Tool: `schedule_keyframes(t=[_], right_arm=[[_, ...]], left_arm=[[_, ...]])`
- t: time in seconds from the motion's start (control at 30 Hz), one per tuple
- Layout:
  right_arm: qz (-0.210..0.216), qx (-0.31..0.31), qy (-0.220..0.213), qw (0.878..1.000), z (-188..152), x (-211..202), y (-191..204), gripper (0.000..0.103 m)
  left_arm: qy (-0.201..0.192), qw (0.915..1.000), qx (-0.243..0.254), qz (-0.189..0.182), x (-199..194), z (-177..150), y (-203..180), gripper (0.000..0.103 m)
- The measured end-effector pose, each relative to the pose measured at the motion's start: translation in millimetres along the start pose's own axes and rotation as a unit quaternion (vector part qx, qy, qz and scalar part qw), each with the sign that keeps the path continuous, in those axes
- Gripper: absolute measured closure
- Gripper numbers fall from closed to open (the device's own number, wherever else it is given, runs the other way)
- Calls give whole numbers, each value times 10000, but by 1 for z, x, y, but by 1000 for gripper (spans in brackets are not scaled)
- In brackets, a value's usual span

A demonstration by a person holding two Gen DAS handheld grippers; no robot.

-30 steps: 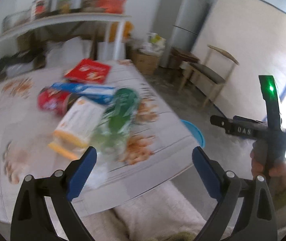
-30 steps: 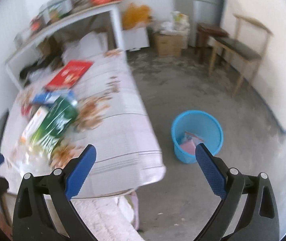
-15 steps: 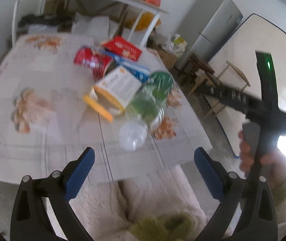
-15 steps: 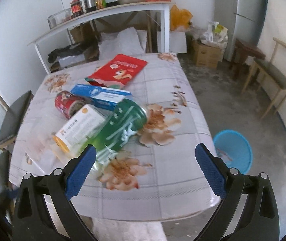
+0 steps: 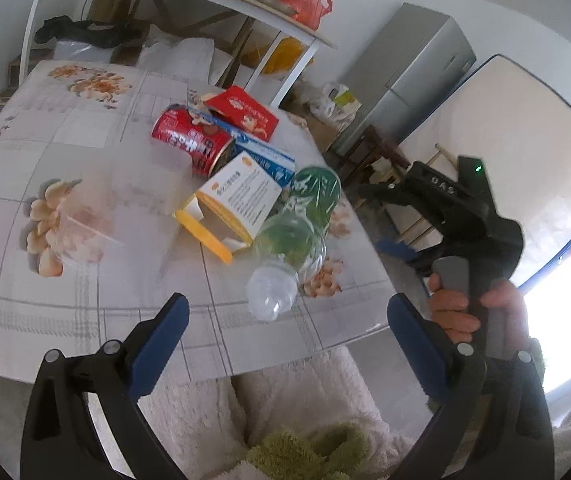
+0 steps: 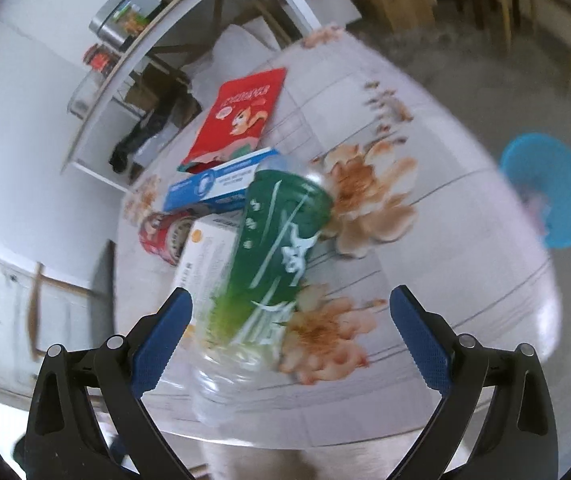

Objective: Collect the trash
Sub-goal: 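Lower the right gripper around the green plastic bottle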

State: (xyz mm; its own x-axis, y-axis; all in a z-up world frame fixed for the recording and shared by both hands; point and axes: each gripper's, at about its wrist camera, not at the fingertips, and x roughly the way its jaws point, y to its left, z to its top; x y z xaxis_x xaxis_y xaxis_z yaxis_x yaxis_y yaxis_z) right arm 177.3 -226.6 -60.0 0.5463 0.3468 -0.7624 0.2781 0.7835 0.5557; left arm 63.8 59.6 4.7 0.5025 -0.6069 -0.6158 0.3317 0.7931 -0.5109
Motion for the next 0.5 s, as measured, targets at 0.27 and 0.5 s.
schedule_keyframes(t=[0.27,0.5], right_arm=[[263,50,489,9984,-12,32,18,8],[255,-4,764,9967,-18,49,23,21]], left_arm=[[-325,9972,300,609,3,1,23,6],[-632,9872,855,1187,-1,-10,27,6]])
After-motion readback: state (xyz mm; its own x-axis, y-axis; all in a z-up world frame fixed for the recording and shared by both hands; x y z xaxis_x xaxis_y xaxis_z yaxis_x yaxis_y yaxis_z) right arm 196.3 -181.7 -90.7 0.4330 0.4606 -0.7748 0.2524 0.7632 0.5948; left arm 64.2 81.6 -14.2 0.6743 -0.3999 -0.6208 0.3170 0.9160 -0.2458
